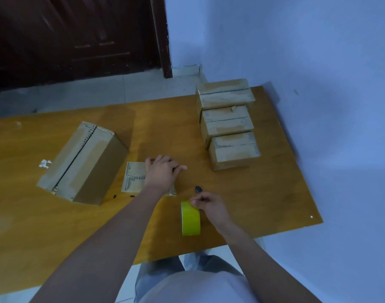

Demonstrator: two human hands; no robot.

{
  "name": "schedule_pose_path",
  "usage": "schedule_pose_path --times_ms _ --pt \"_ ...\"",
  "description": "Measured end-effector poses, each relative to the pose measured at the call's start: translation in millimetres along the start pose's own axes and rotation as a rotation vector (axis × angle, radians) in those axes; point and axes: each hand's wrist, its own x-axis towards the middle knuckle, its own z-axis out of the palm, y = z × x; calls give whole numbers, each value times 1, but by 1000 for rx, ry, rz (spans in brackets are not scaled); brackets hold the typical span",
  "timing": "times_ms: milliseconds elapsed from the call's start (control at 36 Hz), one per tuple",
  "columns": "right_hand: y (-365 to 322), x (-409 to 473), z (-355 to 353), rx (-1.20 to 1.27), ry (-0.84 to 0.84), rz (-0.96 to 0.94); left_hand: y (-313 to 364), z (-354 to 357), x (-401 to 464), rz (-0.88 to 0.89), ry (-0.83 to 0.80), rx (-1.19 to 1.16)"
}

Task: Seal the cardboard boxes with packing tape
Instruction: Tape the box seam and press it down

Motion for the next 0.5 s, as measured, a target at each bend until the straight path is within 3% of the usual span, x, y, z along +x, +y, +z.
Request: schedule_pose_path --times_ms 167,333,417,500 --pt "-3 -5 -1 -14 3 -4 4 -8 0 -32 -73 61" --pt "-10 -6 -8 -19 53 -2 -5 -21 0 -98 -9 -234" --pt "-12 -4 -12 -15 79 -5 -11 -26 -7 81 147 -248" --pt "-13 -3 -14 -6 98 6 -20 -26 -20 303 81 -252"
